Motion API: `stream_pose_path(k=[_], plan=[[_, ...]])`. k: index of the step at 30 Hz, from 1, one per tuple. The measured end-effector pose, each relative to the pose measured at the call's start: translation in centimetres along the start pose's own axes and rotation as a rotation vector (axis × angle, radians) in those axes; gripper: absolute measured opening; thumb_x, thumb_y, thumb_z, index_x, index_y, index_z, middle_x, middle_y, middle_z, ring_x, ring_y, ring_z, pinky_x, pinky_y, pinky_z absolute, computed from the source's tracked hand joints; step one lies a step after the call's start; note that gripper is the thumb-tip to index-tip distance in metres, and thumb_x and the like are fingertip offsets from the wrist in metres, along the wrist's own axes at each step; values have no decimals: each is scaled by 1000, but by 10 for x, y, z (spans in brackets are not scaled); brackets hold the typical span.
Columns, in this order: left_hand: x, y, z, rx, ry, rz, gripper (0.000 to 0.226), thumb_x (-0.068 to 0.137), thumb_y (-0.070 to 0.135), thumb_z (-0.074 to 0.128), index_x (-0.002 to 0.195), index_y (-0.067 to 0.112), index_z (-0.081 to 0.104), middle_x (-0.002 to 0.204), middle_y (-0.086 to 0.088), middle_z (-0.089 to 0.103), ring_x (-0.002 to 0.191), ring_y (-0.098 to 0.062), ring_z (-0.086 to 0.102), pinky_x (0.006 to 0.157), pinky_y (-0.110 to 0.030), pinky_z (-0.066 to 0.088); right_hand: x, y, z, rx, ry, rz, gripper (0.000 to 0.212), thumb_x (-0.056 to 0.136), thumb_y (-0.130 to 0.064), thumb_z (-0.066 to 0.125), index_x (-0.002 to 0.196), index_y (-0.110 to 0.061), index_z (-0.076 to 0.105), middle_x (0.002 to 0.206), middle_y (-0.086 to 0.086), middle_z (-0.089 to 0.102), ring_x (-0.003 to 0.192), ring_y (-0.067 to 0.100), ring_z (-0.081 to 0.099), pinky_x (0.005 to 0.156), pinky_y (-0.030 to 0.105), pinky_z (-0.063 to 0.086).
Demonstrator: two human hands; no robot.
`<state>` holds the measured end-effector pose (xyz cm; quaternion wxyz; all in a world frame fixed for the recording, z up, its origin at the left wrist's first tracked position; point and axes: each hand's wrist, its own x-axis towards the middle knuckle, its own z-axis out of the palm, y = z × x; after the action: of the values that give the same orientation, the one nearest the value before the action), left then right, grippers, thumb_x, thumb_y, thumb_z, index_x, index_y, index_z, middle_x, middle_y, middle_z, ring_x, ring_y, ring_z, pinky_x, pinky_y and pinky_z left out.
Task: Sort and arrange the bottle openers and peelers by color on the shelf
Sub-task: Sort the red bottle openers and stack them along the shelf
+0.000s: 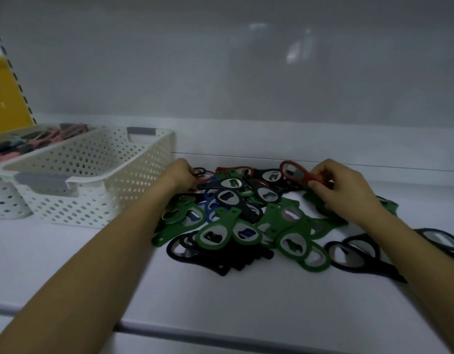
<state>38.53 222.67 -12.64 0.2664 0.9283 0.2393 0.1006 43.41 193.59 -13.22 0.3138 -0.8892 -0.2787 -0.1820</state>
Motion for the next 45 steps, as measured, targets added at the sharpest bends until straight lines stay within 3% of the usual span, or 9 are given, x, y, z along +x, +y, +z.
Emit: stream_pose_path(k=[4, 8, 12, 17, 21, 28, 33, 39, 45], plan=[[-4, -5, -10, -38, -139, -12, 47, 81, 6, 69, 125, -4, 55, 123, -20, 58, 111, -33, 55, 101, -37, 43, 2, -13, 0, 325, -40, 63, 10, 86, -12, 62, 83, -20, 57, 79, -3, 62, 72, 12, 57, 67, 19, 45], [-8, -12, -18, -78, -209, -24, 60, 80, 6, 70, 134, 4, 45, 132, -16, 49, 118, -32, 49, 105, -40, 39, 20, -34, 15, 596, -391, 188, 5, 90, -12, 57, 88, -16, 59, 90, 7, 67, 88, 19, 64, 81, 19, 50], [-12, -18, -23, -218, -235, -78, 65, 78, 7, 72, 135, 11, 41, 128, -16, 50, 112, -32, 53, 98, -43, 46, 38, -49, 36, 305, -502, 128, 8, 94, -22, 50, 97, -15, 54, 94, 2, 62, 88, 16, 57, 77, 25, 43], [-19, -14, -23, -334, -194, -31, 20, 88, 2, 55, 108, 4, 61, 92, -10, 57, 83, -20, 52, 60, -22, 44, 21, -49, 45, 292, -517, -64, 11, 92, -17, 51, 82, -19, 48, 82, -9, 51, 70, 0, 47, 66, 12, 38], [-21, -9, -23, -494, -172, -45, 18, 93, 4, 47, 100, 2, 63, 71, -3, 54, 60, -11, 45, 47, -15, 38, 11, -44, 24, 376, -645, 1, 11, 91, -15, 54, 81, -20, 52, 85, -4, 61, 75, 5, 55, 69, 17, 43], [-29, 7, -20, -854, -61, -13, 15, 91, 2, 49, 83, 12, 57, 72, -4, 56, 65, -12, 52, 62, -21, 48, 24, -30, 16, 730, -137, 385, 13, 90, -16, 55, 78, -16, 61, 78, 0, 61, 76, 15, 56, 75, 26, 45], [-36, 47, -8, -1082, -203, -47, 12, 92, 6, 49, 87, 8, 59, 77, -5, 61, 71, -12, 58, 69, -23, 51, 23, -32, 13, 1393, -229, 821, 16, 89, -21, 52, 75, -13, 52, 60, 0, 46, 54, 10, 44, 50, 20, 49], [-45, 84, 19, -1010, -490, 64, 10, 88, 0, 55, 87, 10, 57, 82, -5, 65, 78, -13, 63, 72, -24, 55, 17, -48, 24, 1410, -226, 694, 5, 91, -15, 54, 91, -15, 59, 70, -2, 67, 64, 8, 58, 63, 22, 47], [-46, 70, 26, -1106, -556, 138, 35, 88, -5, 54, 120, 9, 49, 101, -11, 68, 87, -19, 69, 77, -27, 58, 12, -48, 37, 1131, -162, 494, 6, 87, -12, 62, 91, -9, 59, 76, 5, 64, 68, 13, 61, 58, 18, 53]])
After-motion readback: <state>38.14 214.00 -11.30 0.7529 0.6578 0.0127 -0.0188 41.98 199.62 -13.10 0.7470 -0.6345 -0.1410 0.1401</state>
